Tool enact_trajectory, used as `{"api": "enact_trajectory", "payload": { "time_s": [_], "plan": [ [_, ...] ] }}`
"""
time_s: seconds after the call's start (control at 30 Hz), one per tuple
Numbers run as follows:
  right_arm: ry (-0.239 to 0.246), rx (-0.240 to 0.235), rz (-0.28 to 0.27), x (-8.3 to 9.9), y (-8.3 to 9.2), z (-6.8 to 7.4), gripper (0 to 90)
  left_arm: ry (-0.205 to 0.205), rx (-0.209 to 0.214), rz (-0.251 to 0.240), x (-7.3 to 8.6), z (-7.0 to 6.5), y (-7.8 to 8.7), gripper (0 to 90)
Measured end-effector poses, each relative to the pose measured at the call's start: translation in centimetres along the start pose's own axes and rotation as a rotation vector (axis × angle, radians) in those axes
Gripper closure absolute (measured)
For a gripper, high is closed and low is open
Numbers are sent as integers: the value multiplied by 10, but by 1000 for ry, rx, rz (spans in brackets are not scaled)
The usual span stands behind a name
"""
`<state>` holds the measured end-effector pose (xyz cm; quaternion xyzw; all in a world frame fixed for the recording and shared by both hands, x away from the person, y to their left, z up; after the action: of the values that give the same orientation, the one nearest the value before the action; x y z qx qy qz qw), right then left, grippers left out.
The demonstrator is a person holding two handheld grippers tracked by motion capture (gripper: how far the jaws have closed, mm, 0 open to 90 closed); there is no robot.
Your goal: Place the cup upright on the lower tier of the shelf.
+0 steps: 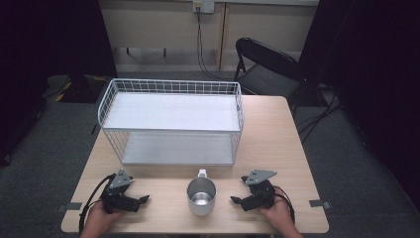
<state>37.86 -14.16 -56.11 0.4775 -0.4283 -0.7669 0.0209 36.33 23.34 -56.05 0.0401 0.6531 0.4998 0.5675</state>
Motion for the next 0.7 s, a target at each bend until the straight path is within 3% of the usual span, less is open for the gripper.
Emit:
{"api": "enact_trajectory", "payload": {
  "time_s": [0.27, 0.4, 0.53, 0.7],
  "plan": [
    [-12, -1, -2, 2, 3, 0, 153, -3, -1, 1, 0, 0, 0, 53],
    [-52, -27, 6, 1, 7, 1, 158, -3, -1, 1, 0, 0, 0, 53],
    [-63, -58, -23, -9, 16, 7, 164, -3, -2, 1, 0, 0, 0, 53],
    [-38, -78, -43, -23, 29, 18, 172, -3, -2, 1, 0, 0, 0, 53]
  ]
}}
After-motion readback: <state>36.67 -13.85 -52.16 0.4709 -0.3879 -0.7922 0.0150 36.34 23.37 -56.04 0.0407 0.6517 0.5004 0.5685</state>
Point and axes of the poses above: each handheld gripper's, and its own axes: y roughly backward along the jaws, x roughly out of its underside, z roughly to its left, the point moved 8 cm from there along -y, roughly forward along the jaws, and after that the axes turned 13 degrees about -y, right-handed, at the moved point
